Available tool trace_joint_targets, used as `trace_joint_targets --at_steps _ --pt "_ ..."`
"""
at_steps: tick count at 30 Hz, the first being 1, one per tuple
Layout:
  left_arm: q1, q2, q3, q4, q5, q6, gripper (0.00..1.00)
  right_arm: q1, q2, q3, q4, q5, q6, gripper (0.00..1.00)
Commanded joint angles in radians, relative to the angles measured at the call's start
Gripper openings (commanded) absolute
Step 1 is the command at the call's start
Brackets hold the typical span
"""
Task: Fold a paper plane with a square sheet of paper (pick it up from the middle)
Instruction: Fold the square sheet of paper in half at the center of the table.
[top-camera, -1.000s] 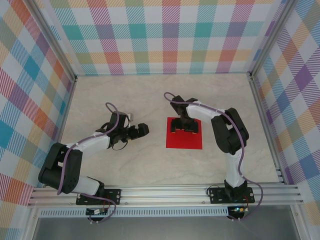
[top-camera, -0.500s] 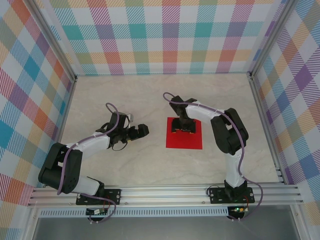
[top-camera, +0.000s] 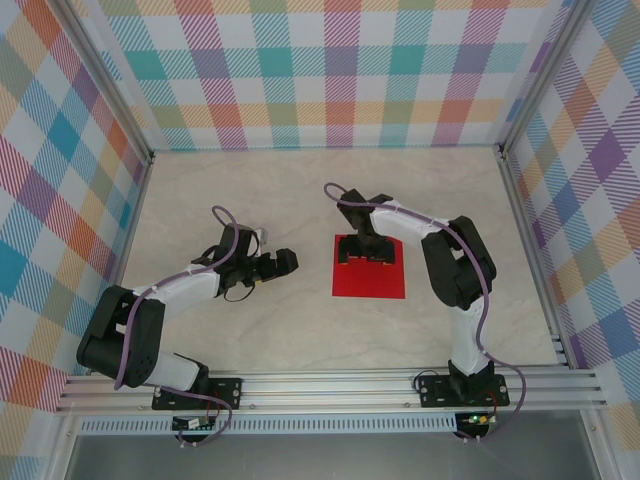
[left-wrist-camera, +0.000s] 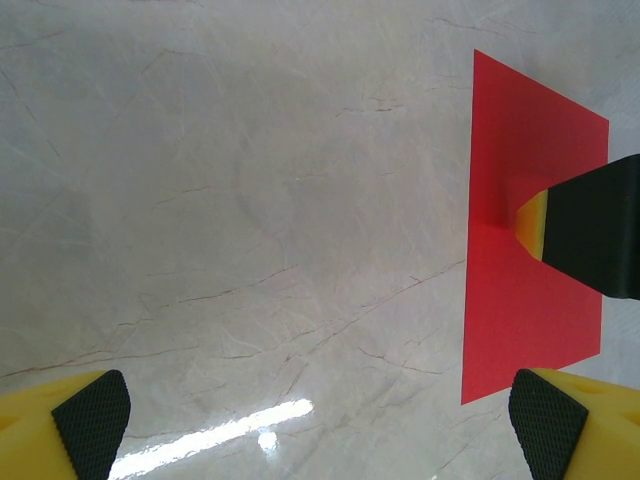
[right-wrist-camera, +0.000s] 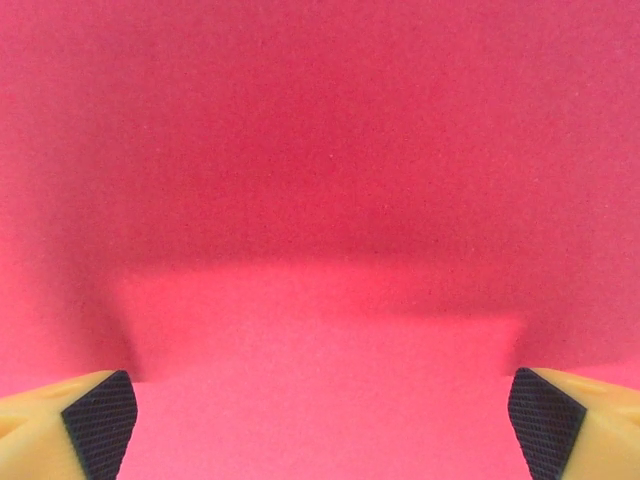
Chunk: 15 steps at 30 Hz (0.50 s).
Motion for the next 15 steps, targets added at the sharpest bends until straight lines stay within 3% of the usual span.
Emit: trace_joint_targets --at_steps 1,9,15 --pt "-0.018 -0.005 0.012 -0.02 0.019 0.022 1.0 -0.003 0.037 -0.017 0.009 -0.017 0.0 1.0" --pt "-0.018 0.0 0.015 -0.023 0.024 0.026 1.0 -0.003 0.111 -0.123 0.06 -0.073 0.048 0.98" --pt "-0.018 0.002 0.012 -0.02 0.028 0.029 1.0 0.009 0.12 -0.148 0.055 -0.038 0.051 0.92"
